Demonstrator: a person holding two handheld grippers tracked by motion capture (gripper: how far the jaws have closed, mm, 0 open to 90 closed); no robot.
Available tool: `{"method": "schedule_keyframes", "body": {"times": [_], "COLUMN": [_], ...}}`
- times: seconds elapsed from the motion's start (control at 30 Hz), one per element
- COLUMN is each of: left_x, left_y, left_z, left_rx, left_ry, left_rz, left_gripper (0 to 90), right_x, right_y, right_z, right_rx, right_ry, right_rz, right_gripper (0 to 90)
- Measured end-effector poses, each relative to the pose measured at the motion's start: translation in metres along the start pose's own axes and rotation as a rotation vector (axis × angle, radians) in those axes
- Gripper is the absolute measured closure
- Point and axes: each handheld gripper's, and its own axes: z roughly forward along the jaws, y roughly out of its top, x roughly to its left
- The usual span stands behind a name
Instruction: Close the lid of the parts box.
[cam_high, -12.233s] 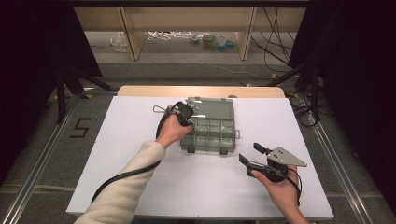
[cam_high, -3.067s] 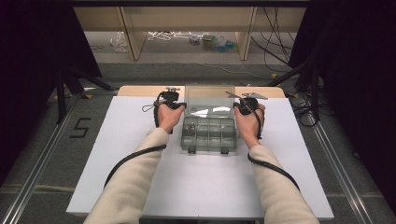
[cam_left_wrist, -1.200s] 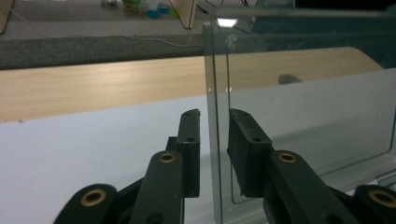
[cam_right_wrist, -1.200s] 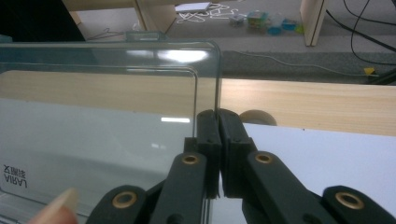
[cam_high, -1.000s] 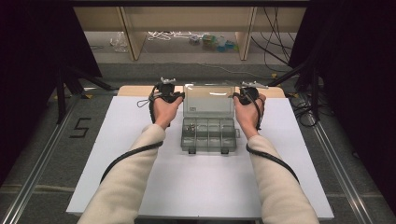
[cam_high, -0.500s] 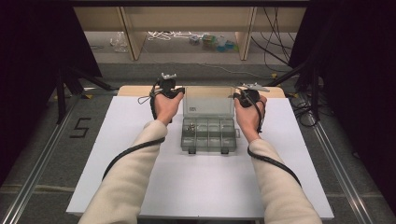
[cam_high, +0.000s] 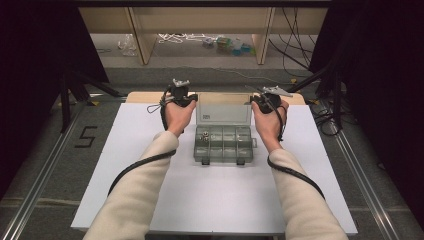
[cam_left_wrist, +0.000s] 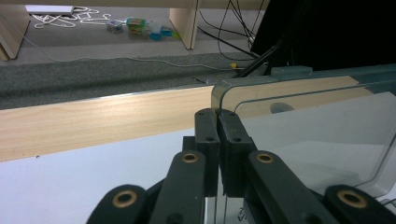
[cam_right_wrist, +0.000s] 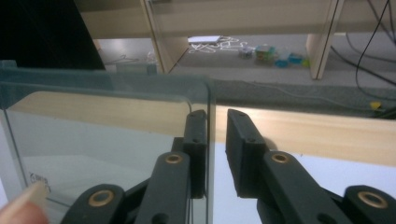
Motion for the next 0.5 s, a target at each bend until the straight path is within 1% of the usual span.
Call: {"method": "schedule_keyframes", "body": {"times": [0.07,0.1,0.13,0.17,0.23,0.27,0.3,0.33,0.37,0.43,0.47,0.5], "left_x": [-0.0003,0.0000,-0.0004,-0.0008,-0.0010,-0.0011,-0.0013,-0.0013,-0.0012,-0.0017,-0.0017,-0.0014], "left_y": [0.0000,0.0001,0.0001,-0.0001,-0.0003,-0.0003,-0.0004,-0.0004,-0.0003,-0.0005,-0.0007,-0.0008], "left_z": [-0.0007,-0.0011,-0.0012,-0.0014,-0.0016,-0.0017,-0.0018,-0.0021,-0.0023,-0.0028,-0.0032,-0.0036], "left_rx": [-0.001,-0.001,-0.001,-0.002,-0.003,-0.003,-0.003,-0.003,-0.003,-0.005,-0.006,-0.008], "left_ry": [-0.001,-0.001,0.000,0.001,0.001,0.001,0.000,0.000,-0.001,-0.002,-0.002,-0.003], "left_rz": [0.005,0.012,0.010,0.007,0.008,0.009,0.007,0.012,0.018,0.016,0.018,0.024], "left_gripper": [87.5,87.5,87.5,87.5,87.5,87.5,87.5,87.4,87.4,87.4,87.4,87.4], "right_x": [0.0016,0.0017,0.0033,0.0037,0.0036,0.0038,0.0040,0.0044,0.0048,0.0045,0.0042,0.0047], "right_y": [0.0036,0.0050,0.0067,0.0077,0.0094,0.0099,0.0102,0.0104,0.0107,0.0105,0.0101,0.0104], "right_z": [0.0004,0.0009,0.0010,0.0009,0.0018,0.0028,0.0028,0.0027,0.0024,0.0023,0.0029,0.0018], "right_rx": [-0.008,-0.019,-0.014,-0.008,-0.004,-0.007,0.002,0.012,0.022,0.023,0.009,0.015], "right_ry": [-0.006,-0.015,-0.016,-0.017,-0.019,-0.032,-0.027,-0.037,-0.038,-0.037,-0.036,-0.035], "right_rz": [-0.019,-0.048,-0.045,-0.042,-0.059,-0.074,-0.074,-0.076,-0.069,-0.067,-0.075,-0.073], "right_gripper": [75.8,75.4,75.9,76.7,80.6,83.2,84.2,85.7,86.1,86.7,86.8,87.0]}}
